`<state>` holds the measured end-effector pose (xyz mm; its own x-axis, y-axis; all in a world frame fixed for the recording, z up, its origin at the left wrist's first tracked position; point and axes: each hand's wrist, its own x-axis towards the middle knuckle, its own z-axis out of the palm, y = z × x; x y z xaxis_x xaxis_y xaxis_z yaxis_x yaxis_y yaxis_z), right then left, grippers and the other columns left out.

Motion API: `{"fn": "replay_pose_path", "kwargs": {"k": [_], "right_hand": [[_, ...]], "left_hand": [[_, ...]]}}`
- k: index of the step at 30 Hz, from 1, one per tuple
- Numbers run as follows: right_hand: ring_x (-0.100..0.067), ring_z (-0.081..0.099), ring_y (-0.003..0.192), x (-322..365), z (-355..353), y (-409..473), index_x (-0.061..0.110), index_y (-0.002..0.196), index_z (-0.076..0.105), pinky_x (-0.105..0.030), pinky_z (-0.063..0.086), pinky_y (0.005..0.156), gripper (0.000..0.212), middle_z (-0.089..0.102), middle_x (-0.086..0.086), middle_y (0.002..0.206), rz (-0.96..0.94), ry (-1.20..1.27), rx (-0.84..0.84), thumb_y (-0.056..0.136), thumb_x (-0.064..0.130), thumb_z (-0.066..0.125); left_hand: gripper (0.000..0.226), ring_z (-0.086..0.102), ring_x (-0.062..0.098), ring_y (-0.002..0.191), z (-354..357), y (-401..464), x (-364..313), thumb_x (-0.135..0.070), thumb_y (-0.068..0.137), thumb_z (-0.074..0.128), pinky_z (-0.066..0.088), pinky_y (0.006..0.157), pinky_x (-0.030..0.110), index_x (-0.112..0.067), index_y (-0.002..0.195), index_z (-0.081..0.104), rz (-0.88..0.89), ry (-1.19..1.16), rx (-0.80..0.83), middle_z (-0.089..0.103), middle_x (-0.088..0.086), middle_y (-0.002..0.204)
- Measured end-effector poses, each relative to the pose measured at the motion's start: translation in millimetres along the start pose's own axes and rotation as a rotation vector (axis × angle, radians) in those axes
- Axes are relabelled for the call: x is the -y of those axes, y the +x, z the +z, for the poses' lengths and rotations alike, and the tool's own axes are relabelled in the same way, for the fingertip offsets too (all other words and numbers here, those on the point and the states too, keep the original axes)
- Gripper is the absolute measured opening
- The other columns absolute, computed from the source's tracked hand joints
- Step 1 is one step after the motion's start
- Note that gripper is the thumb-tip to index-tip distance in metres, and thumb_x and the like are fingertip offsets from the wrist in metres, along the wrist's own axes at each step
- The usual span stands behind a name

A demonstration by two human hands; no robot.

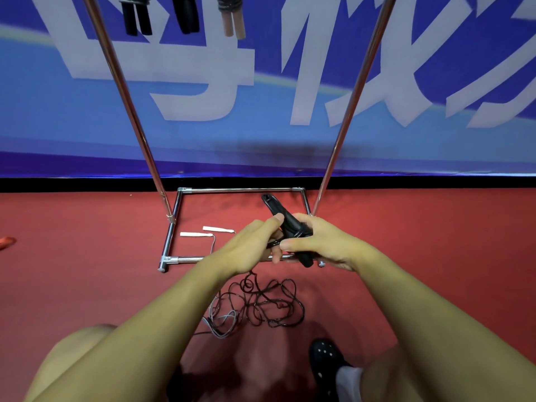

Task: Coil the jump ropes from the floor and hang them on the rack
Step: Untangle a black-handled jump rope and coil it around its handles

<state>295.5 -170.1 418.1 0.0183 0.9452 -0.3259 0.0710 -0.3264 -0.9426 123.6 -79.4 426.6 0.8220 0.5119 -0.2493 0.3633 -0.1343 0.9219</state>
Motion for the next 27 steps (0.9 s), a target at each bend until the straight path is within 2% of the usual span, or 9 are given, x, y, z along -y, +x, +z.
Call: {"fn": "replay_pose_path", "kwargs": {"k": [2, 5, 9, 12, 14, 17, 20, 23, 27], "right_hand": [[-0.029, 0.071, 0.108, 2.6, 2.1, -3.8, 0.013, 0.122, 0.061, -0.053, 0.055, 0.099, 0.03, 0.073, -0.019, 0.107, 0.014, 0.11, 0.145, 0.094, 0.015, 0.071], [-0.035, 0.07, 0.11, 8.3, 2.6, -8.0, 0.01, 0.124, 0.06, -0.048, 0.059, 0.092, 0.026, 0.073, -0.022, 0.108, 0.014, 0.115, 0.18, 0.099, 0.011, 0.064], [-0.032, 0.075, 0.099, 13.0, -5.1, -7.0, 0.014, 0.113, 0.065, -0.034, 0.062, 0.074, 0.019, 0.078, -0.005, 0.1, -0.053, 0.059, -0.013, 0.096, 0.006, 0.067], [-0.033, 0.076, 0.094, 9.5, -16.7, -4.8, 0.007, 0.117, 0.064, -0.036, 0.063, 0.078, 0.022, 0.077, -0.013, 0.104, -0.084, 0.08, -0.105, 0.095, 0.003, 0.068], [-0.03, 0.073, 0.079, 6.4, -20.3, -3.4, 0.006, 0.124, 0.061, -0.038, 0.058, 0.072, 0.031, 0.074, -0.011, 0.092, -0.095, 0.044, -0.138, 0.095, 0.007, 0.071], [-0.021, 0.055, 0.063, 1.9, -21.6, 0.8, 0.006, 0.12, 0.063, -0.037, 0.042, 0.062, 0.031, 0.061, -0.006, 0.074, -0.136, 0.019, -0.192, 0.092, 0.011, 0.075], [-0.019, 0.049, 0.062, 1.7, -21.2, 4.4, 0.007, 0.109, 0.066, -0.035, 0.04, 0.062, 0.019, 0.058, -0.004, 0.074, -0.151, 0.074, -0.214, 0.093, 0.012, 0.074], [-0.016, 0.05, 0.063, 4.5, -19.1, 5.6, 0.002, 0.113, 0.062, -0.03, 0.043, 0.061, 0.037, 0.06, -0.008, 0.08, -0.123, 0.192, -0.217, 0.093, 0.031, 0.071], [-0.017, 0.053, 0.062, 2.8, -20.4, 7.5, -0.002, 0.117, 0.06, -0.031, 0.046, 0.061, 0.059, 0.066, -0.011, 0.084, -0.044, 0.221, -0.239, 0.094, 0.052, 0.055]], "left_hand": [[0.069, 0.036, 0.012, 0.054, -0.5, -1.0, -1.7, -0.045, 0.11, 0.023, 0.031, 0.06, 0.025, -0.015, 0.057, 0.056, 0.029, -0.033, 0.02, 0.055, 0.001, 0.057], [0.072, 0.037, 0.009, 0.046, -1.1, -4.2, -4.9, -0.043, 0.11, 0.023, 0.032, 0.055, 0.023, -0.022, 0.052, 0.06, 0.027, -0.088, 0.038, 0.055, 0.0, 0.051], [0.059, 0.045, 0.024, 0.044, -4.6, -2.9, -3.3, -0.045, 0.107, 0.034, 0.041, 0.057, 0.031, -0.002, 0.089, 0.07, -0.013, -0.125, 0.054, 0.048, 0.009, 0.045], [0.045, 0.047, 0.023, 0.04, -5.8, 0.7, 3.9, -0.03, 0.108, 0.043, 0.041, 0.052, 0.031, -0.002, 0.08, 0.064, -0.053, -0.157, 0.027, 0.035, 0.006, 0.041], [0.04, 0.042, 0.02, 0.038, -4.3, 2.3, 6.4, -0.024, 0.109, 0.044, 0.04, 0.047, 0.026, -0.003, 0.078, 0.06, -0.048, -0.176, -0.005, 0.032, 0.003, 0.041], [0.044, 0.03, 0.013, 0.04, -1.1, 5.7, 7.2, -0.029, 0.109, 0.045, 0.03, 0.045, 0.023, -0.004, 0.079, 0.065, -0.032, -0.106, -0.061, 0.037, -0.001, 0.044], [0.046, 0.036, 0.009, 0.04, -0.4, 9.4, 8.5, -0.035, 0.109, 0.044, 0.031, 0.045, 0.021, -0.01, 0.082, 0.071, -0.031, 0.017, -0.127, 0.049, -0.005, 0.046], [0.036, 0.035, 0.009, 0.04, -0.1, 12.6, 11.5, -0.035, 0.108, 0.046, 0.031, 0.042, 0.02, -0.012, 0.09, 0.068, -0.009, 0.033, -0.18, 0.048, -0.005, 0.047], [0.038, 0.04, 0.007, 0.043, -1.2, 12.8, 13.6, -0.036, 0.107, 0.047, 0.034, 0.047, 0.02, -0.017, 0.08, 0.066, 0.024, 0.094, -0.2, 0.056, -0.007, 0.053]]}}
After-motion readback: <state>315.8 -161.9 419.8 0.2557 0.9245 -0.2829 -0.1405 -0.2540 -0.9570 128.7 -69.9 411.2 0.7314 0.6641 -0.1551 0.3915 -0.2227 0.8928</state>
